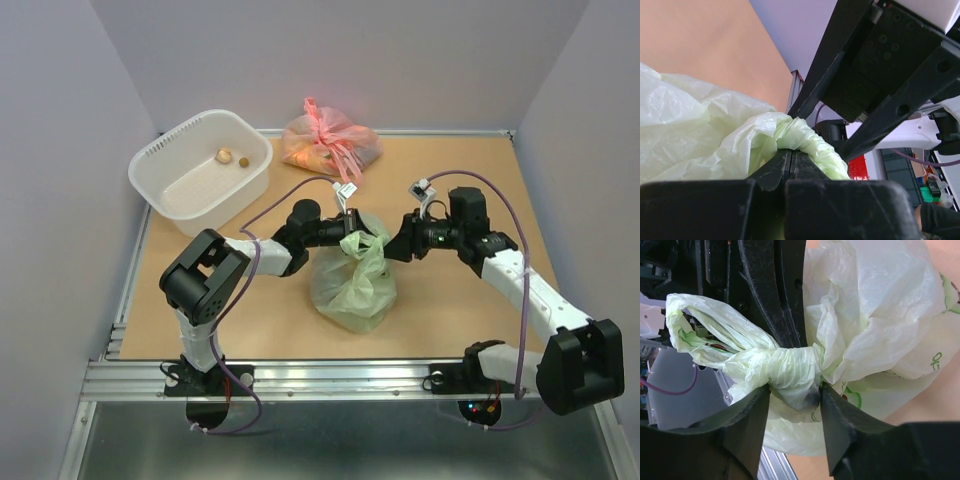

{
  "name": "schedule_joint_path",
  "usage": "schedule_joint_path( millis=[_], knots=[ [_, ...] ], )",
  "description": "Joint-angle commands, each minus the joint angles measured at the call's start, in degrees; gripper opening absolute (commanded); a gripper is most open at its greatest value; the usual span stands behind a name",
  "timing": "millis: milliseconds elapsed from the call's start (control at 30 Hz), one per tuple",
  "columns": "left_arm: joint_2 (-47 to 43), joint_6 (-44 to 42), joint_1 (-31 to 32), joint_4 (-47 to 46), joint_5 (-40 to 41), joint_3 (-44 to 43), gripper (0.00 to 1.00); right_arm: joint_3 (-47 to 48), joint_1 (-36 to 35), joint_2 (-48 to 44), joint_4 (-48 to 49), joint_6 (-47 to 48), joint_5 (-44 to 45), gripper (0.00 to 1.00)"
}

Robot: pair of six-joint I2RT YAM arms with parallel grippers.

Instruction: Place the fake fruits into the plastic bag and tie a complex knot

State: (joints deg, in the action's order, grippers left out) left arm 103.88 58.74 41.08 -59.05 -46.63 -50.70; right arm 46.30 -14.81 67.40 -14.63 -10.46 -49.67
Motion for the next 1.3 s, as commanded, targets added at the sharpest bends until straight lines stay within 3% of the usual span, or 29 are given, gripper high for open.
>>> schedule_joint_path(
  millis=[0, 200, 267, 300, 400, 600, 800, 867, 900, 1000, 1067, 1133, 1200, 1267],
  knots=[
    [-0.87, 1.46, -0.12, -9.33, 2.60, -1.86, 0.00, -3.32, -3.21, -0.16, 0.30, -1.85, -2.81, 0.53],
    [-0.87, 1.99, -0.30, -9.68, 2.95, -1.95, 0.00, -6.05, -3.65, 0.98, 6.26, -4.30, -3.33, 0.56],
    [-0.78, 1.99, -0.39, -8.81, 3.30, -2.04, 0.00, -6.05, -4.17, 1.07, 7.60, -5.88, -3.15, 0.51],
    [-0.78, 1.73, -0.65, -8.02, 3.65, -2.04, 0.00, -5.70, -4.35, 0.64, 8.47, -6.24, -3.24, 0.39],
    [-0.52, 2.17, -0.83, -8.10, 3.74, -1.95, 0.00, -6.31, -5.31, -0.86, 10.40, -7.21, -3.15, 0.28],
    [0.80, 4.45, -1.00, -11.44, 3.74, -3.44, 0.00, -10.09, -8.83, 0.01, 16.82, -8.35, -1.31, 0.21],
    [0.19, 3.67, -1.26, -10.48, 3.22, -3.36, 0.00, -6.32, -10.06, 1.95, 17.71, -6.33, -0.34, 0.18],
    [-0.60, 2.44, -1.62, -8.99, 2.86, -2.66, 0.00, -5.44, -10.06, 0.46, 17.45, -5.98, -0.61, 0.21],
    [-1.04, 1.56, -2.23, -8.63, 2.60, -1.43, 0.00, -4.56, -10.15, -0.24, 17.27, -6.06, -0.26, 0.34],
    [-2.35, 0.42, -3.37, -6.88, 1.81, 0.33, 0.00, -0.89, -10.06, -3.49, 13.07, -5.89, 1.32, 0.59],
    [-3.15, 0.23, -3.81, -6.52, 1.37, 0.95, 0.00, 1.58, -10.06, -3.59, 12.09, -7.28, 2.99, 0.65],
    [-3.41, -0.64, -4.25, -5.30, 0.32, 1.30, 0.00, 4.48, -9.98, -2.02, 11.73, -7.91, 2.83, 0.54],
    [-3.94, -1.34, -4.43, -4.59, -1.00, 1.39, 0.00, 5.20, -10.06, -1.13, 11.91, -8.70, 2.65, 0.32],
    [-4.47, -3.01, -4.78, -2.49, -2.23, 1.39, 0.00, 5.46, -10.06, -0.08, 11.91, -8.53, 2.56, 0.25]
  ],
)
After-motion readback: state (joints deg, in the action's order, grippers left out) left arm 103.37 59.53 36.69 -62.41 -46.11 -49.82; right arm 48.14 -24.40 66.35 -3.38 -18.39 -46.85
